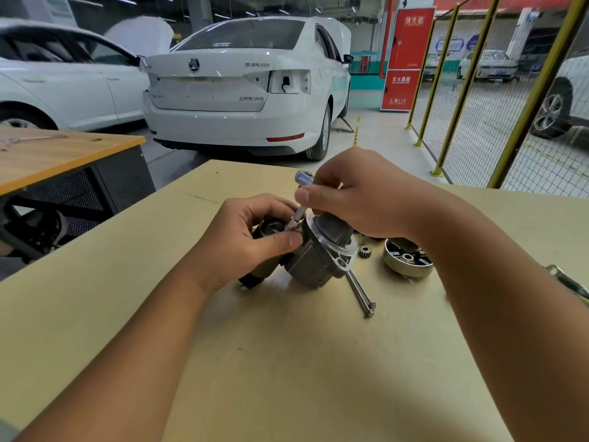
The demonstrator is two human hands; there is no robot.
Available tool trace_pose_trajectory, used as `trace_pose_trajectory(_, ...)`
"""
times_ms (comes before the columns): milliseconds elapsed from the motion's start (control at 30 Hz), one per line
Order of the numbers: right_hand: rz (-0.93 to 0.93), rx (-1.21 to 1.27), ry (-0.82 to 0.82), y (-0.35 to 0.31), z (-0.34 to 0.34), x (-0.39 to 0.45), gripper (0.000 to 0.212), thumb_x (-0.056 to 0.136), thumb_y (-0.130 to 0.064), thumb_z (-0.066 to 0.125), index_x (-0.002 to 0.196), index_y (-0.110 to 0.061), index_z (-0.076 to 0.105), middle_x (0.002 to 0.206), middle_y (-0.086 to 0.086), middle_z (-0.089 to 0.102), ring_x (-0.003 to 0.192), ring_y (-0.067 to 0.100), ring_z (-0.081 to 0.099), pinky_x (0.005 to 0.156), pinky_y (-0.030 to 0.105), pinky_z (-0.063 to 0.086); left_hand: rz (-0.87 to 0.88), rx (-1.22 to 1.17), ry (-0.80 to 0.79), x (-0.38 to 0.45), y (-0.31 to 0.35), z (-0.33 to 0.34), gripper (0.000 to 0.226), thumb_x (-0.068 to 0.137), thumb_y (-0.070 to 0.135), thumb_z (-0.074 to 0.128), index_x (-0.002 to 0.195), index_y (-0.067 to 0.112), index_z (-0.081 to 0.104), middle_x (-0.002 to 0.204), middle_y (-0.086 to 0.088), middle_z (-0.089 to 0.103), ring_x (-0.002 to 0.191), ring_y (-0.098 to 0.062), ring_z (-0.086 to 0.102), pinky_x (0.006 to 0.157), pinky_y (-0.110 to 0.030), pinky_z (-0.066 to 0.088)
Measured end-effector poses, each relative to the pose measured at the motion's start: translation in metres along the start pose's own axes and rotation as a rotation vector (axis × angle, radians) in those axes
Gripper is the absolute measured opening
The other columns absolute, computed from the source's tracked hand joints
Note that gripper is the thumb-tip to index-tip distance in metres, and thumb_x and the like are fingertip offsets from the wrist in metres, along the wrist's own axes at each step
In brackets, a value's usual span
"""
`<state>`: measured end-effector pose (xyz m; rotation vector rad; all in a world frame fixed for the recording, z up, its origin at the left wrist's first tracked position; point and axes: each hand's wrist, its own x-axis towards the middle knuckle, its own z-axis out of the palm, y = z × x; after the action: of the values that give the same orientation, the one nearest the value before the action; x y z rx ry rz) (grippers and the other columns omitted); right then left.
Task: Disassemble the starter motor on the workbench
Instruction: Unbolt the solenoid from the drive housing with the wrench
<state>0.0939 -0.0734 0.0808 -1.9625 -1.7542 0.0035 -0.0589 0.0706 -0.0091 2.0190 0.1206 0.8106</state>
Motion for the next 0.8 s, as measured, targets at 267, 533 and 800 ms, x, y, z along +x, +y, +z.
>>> trace_pose_trajectory(267, -0.004, 0.107, 0.032, 0.001, -0.003, -0.005, 0.049, 0.093, -0.052, 0.063, 0.076, -0.007, 0.074, 0.071, 0.021, 0.065, 0.053, 0.017, 0.051, 0.045, 0.023, 0.037, -0.002, 0.036, 0.013, -0.002, 0.005, 0.004, 0.015, 0.087, 0.025, 0.081, 0.097, 0.014, 0.077, 0.103, 0.007, 0.075, 0.104, -0.021, 0.071, 0.091, -0.033, 0.059)
trace_pose_trajectory(533, 0.082, -0.067, 0.098, -0.012, 0.005, -0.001, 0.063, 0.09, -0.06, 0.061, 0.052, -0.012, 0.049, 0.047, 0.001, 0.031, 0.044, 0.014, 0.027, 0.038, 0.022, 0.022, -0.037, 0.041, 0.067, -0.003, 0.007, 0.006, 0.027, 0.077, 0.035, 0.079, 0.098, 0.019, 0.074, 0.094, -0.001, 0.075, 0.096, -0.026, 0.07, 0.086, -0.044, 0.061)
trace_pose_trajectory(800, 0.02, -0.114, 0.016, -0.014, 0.004, -0.005, 0.028, 0.091, -0.045, 0.069, 0.084, -0.018, 0.063, 0.074, -0.002, 0.058, 0.064, 0.01, 0.05, 0.052, 0.025, 0.033, 0.005, 0.015, -0.013, 0.0, 0.005, 0.003, 0.018, 0.093, 0.02, 0.067, 0.106, 0.014, 0.078, 0.113, 0.005, 0.074, 0.112, -0.021, 0.069, 0.095, -0.03, 0.055)
